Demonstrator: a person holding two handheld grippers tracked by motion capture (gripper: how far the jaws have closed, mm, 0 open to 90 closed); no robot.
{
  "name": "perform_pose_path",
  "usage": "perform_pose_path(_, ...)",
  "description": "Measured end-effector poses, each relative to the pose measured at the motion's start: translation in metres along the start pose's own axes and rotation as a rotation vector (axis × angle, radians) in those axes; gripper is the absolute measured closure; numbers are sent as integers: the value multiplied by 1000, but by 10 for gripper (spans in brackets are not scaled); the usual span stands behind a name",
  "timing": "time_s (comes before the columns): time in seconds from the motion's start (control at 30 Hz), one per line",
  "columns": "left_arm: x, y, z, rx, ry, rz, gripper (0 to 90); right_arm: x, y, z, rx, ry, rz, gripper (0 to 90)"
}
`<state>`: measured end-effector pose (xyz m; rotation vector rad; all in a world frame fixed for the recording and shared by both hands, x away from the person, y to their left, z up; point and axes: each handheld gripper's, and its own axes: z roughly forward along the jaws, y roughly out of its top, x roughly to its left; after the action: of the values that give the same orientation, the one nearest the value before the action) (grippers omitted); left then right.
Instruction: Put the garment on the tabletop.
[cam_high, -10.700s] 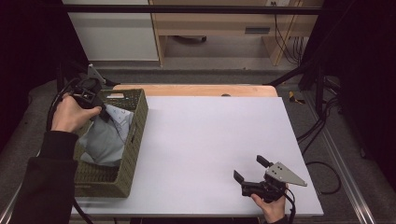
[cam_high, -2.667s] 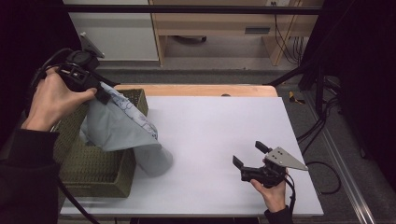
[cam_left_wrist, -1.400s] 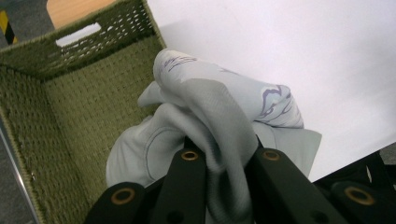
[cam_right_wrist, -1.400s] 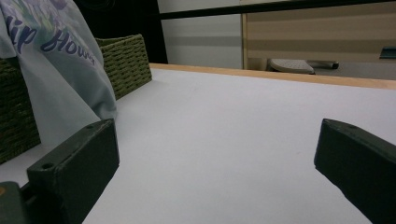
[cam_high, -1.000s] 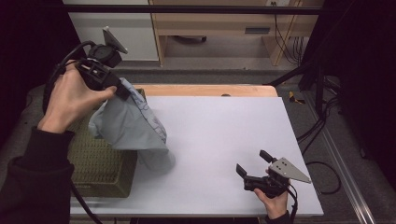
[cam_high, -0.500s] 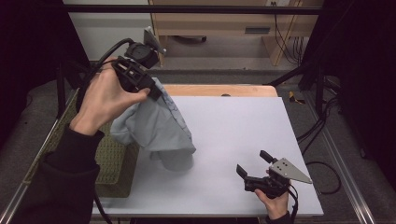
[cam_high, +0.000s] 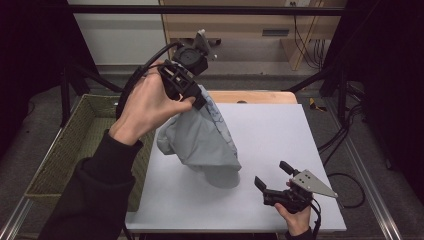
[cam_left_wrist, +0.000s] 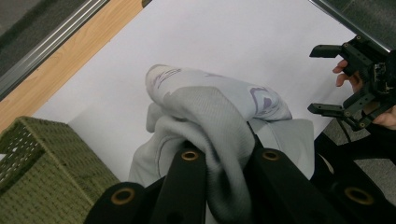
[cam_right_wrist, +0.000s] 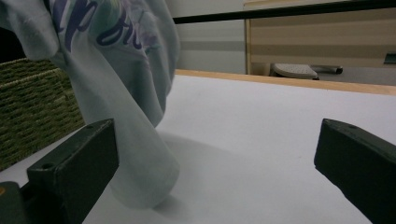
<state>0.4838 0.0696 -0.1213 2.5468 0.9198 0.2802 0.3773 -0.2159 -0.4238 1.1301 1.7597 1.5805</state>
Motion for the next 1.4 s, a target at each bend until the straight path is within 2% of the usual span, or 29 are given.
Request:
perform_pose_path(0.17, 1, 0, 18, 7, -14, 4, 852, 0, 0, 0, -7, 0, -15, 2)
perform_pose_path(0.2, 2, -1, 22, 12, -18, 5, 852, -1, -1, 1, -14, -2, -32, 2)
perform_pose_path(0.27, 4, -2, 31, 24, -21, 2, 852, -1, -1, 1, -13, -1, -31, 2)
perform_pose_path(0.3, 4, -2, 35, 28, -24, -2, 852, 1, 0, 1, -2, 3, -2, 2)
perform_pose_path(0.33, 4, -2, 40, 28, -20, 5, 852, 1, 0, 1, -3, 3, -3, 2)
perform_pose_path(0.37, 4, -3, 43, 30, -26, 6, 851, -2, -1, 2, -13, 1, -32, 2)
perform_pose_path(0.4, 4, -3, 46, 28, -34, 6, 851, -2, -1, 2, -13, 1, -32, 2)
perform_pose_path(0.43, 5, -4, 51, 13, -36, 10, 851, 0, -1, 2, -3, -4, -6, 2)
perform_pose_path(0.5, 5, -4, 59, 24, -53, 9, 850, 1, -1, 2, -2, -4, -5, 2)
perform_pose_path(0.57, 4, -6, 68, 6, -64, 1, 849, 1, -1, 2, -8, -3, 2, 2)
perform_pose_path(0.6, 4, -7, 73, 6, -77, -3, 849, 1, -1, 2, -8, -3, 1, 3)
perform_pose_path(0.73, 2, -11, 91, -1, -88, 10, 849, -1, -2, 2, -5, -3, -6, 2)
perform_pose_path(0.9, 0, -17, 121, 22, -124, 22, 848, -1, -2, 2, -3, -4, -8, 2)
perform_pose_path(0.93, 0, -18, 125, 24, -120, 30, 848, -1, -2, 2, -2, -5, -11, 3)
perform_pose_path(1.0, 0, -20, 135, 29, -133, 25, 847, -1, -2, 1, -2, -6, -10, 3)
perform_pose_path(1.07, -2, -23, 146, 5, -141, 17, 846, -2, -2, 2, -4, -7, -10, 3)
perform_pose_path(1.4, -8, -35, 181, -2, -191, 28, 840, -2, -2, 1, 0, -7, -15, 2)
